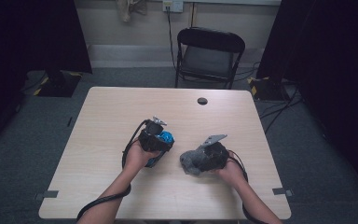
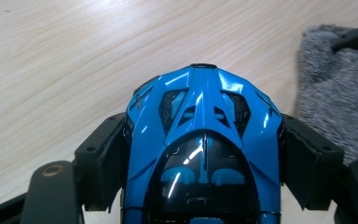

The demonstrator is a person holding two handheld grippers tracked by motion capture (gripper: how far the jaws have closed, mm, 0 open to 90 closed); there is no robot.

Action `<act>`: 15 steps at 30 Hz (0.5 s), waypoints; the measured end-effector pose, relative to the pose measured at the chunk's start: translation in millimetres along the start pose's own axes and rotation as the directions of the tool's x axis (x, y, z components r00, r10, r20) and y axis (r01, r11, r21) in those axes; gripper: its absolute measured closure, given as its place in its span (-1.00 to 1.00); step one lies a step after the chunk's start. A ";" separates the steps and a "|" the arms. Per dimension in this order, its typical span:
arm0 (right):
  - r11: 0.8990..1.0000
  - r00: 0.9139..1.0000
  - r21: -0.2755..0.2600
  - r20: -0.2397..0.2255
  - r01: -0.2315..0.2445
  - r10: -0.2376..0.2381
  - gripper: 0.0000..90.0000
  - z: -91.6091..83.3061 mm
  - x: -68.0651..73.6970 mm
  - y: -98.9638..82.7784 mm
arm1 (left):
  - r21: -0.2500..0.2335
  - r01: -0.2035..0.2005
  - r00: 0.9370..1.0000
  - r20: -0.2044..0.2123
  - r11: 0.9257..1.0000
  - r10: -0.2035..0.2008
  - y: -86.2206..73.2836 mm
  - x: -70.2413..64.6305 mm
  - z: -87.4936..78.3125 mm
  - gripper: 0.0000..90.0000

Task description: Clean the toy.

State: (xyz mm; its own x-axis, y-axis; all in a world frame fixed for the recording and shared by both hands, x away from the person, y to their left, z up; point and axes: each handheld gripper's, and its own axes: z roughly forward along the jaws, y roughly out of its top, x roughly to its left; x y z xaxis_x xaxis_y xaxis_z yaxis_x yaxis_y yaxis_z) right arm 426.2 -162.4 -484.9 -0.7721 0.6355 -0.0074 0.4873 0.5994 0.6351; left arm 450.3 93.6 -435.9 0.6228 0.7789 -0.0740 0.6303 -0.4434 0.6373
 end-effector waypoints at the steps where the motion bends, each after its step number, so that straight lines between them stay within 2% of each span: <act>1: 1.000 1.000 0.000 0.000 0.000 0.000 -0.57 0.0 0.0 0.0 | 0.000 0.000 1.000 0.000 1.000 0.000 0.0 0.0 0.0 -0.45; 2: 1.000 1.000 0.007 0.020 -0.012 0.012 -0.36 -1.5 0.1 0.8 | 0.000 -0.011 1.000 0.004 1.000 0.011 -0.6 -1.9 -1.9 -0.45; 3: 1.000 1.000 0.007 0.020 -0.012 0.012 -0.36 -1.5 0.1 0.8 | -0.004 -0.014 1.000 0.008 1.000 0.014 -1.2 -3.4 -3.1 -0.45; 4: 1.000 0.999 0.011 0.037 -0.022 0.022 -0.03 -4.1 -1.9 1.5 | -0.002 -0.026 1.000 0.014 1.000 0.026 -2.2 -5.9 -5.3 -0.45; 6: 0.999 0.999 0.014 0.041 -0.031 0.030 0.20 -6.7 -4.2 1.6 | 0.001 -0.031 0.999 0.023 1.000 0.031 -3.8 -9.1 -6.5 -0.45; 7: 0.999 0.999 0.014 0.041 -0.031 0.030 0.20 -6.7 -4.2 1.6 | 0.001 -0.031 0.999 0.023 1.000 0.031 -3.8 -9.1 -6.5 -0.45; 8: 0.998 0.998 0.015 0.038 -0.058 0.058 0.41 -9.3 -7.2 2.5 | -0.004 -0.032 0.999 0.028 0.999 0.032 -5.4 -10.9 -6.7 -0.45; 9: 0.998 0.998 0.015 0.038 -0.058 0.058 0.41 -9.3 -7.2 2.5 | 0.001 -0.044 0.999 0.029 0.999 0.044 -6.2 -11.6 -7.4 -0.45; 10: 0.996 0.996 0.012 0.029 -0.090 0.089 0.49 -11.9 -10.0 4.8 | -0.003 -0.045 0.998 0.038 0.999 0.046 -7.8 -13.9 -8.2 -0.45; 11: 0.995 0.995 0.009 0.029 -0.099 0.098 0.50 -12.8 -11.3 5.8 | -0.003 -0.045 0.998 0.038 0.999 0.046 -7.8 -13.9 -8.2 -0.45; 15: 0.981 0.982 -0.058 0.028 -0.187 0.189 0.53 -23.5 -22.6 15.5 | -0.021 -0.064 0.996 0.067 0.998 0.066 -9.3 -22.7 -12.2 -0.45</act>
State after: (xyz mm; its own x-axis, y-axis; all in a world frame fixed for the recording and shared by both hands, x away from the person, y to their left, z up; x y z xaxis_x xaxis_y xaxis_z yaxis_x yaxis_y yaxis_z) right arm 441.6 -178.9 -456.7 -0.6546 0.7504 0.0912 0.5984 0.4407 0.6691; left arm 424.7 85.4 -430.8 0.6925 0.7165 -0.0836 0.5791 -0.4830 0.6568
